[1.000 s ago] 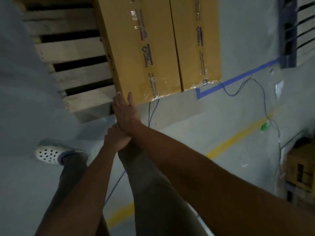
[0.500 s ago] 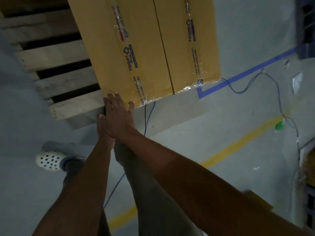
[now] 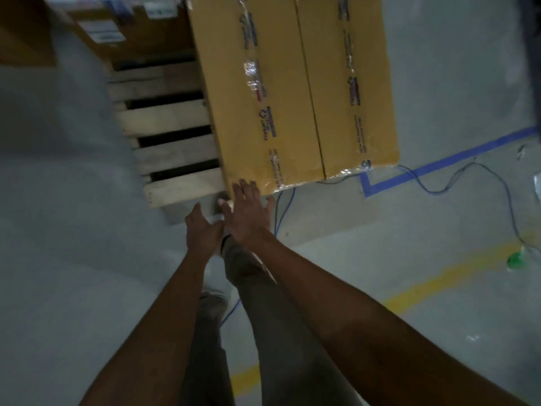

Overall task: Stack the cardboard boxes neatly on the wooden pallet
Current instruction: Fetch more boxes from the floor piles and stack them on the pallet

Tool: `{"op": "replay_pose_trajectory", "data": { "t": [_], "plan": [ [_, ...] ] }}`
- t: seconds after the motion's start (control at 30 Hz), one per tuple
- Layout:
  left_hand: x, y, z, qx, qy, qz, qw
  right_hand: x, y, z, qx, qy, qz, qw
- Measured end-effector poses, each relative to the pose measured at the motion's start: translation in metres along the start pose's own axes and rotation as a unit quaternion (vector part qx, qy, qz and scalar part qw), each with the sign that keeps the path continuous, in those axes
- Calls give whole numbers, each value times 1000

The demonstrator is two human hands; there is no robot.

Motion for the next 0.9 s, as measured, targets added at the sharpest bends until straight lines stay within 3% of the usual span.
{"op": "replay_pose_trajectory", "data": {
  "t": [0.2,0.47,0.6,0.7,0.9],
  "plan": [
    [21,-112,-125,-58,-34,-14,998,51,-103,-9,5,-49,-20,999],
    [55,-296,-272,-168,-51,67,982,144,-286,-2,-3,39,-114,993],
    [78,-369,-326,-231,-13,113,966,197,-344,31,55,-60,-220,972],
    [105,-394,-350,-266,-60,86,958,244,-364,29,48,-102,-260,959],
    [116,-381,-382,-284,-128,82,947,330,-357,17,36,-69,-279,957]
  ]
}}
Point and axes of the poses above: each hand's wrist, its own y-axis towards the middle knuckle, its own z-axis out of the palm, x = y × z, the point moved 8 cm from there along y, towards the middle knuckle, and after that the axes turned 8 degrees about z, right-handed, at the moved point
